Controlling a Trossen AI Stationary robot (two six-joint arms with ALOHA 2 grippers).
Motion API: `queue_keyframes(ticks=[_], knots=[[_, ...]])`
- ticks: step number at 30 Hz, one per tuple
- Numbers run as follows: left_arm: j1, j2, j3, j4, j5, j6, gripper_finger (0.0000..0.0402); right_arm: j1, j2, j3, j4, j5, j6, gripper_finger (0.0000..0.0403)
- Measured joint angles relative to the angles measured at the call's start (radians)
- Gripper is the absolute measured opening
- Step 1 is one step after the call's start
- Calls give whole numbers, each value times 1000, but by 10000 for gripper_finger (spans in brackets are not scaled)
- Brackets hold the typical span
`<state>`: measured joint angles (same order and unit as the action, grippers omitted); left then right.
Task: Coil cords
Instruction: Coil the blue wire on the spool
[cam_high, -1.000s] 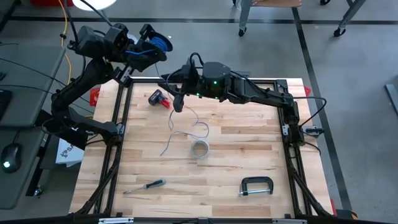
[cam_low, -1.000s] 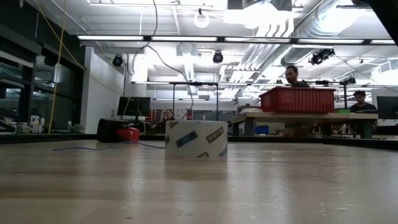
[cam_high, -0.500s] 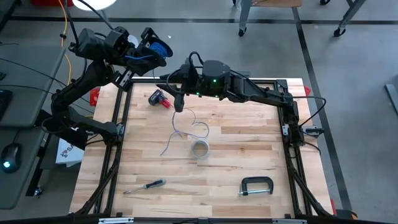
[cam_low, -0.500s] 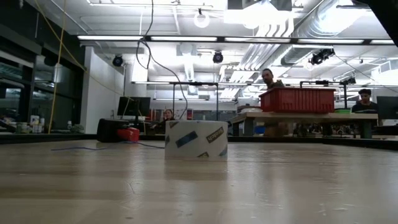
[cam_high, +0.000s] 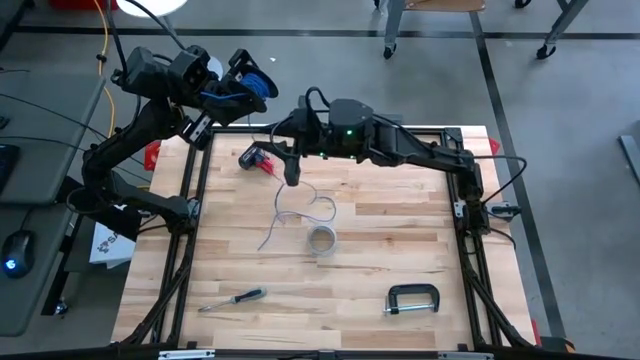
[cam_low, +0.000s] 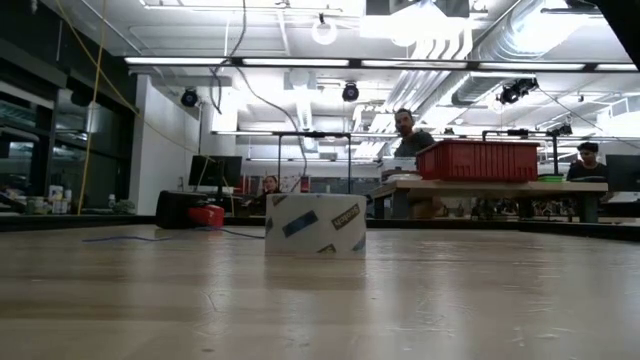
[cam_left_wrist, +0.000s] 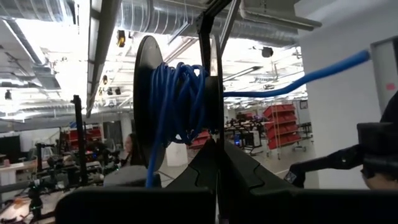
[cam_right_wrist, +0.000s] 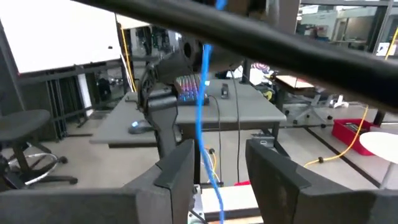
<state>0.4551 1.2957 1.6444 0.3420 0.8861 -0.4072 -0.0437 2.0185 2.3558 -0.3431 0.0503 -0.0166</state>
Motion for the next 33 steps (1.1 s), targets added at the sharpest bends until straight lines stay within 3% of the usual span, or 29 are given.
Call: queue_keyframes(ticks=[5,18,33], knots=[[-4,0,0,0,0,-3,0,3,-15,1,34,-54,38,138],[-43,9,0,2,-36,16,0,5,-4,0,32,2,18,138],[-52,27,0,62,-78,16,0,5,-4,0,24,-36,38,133]])
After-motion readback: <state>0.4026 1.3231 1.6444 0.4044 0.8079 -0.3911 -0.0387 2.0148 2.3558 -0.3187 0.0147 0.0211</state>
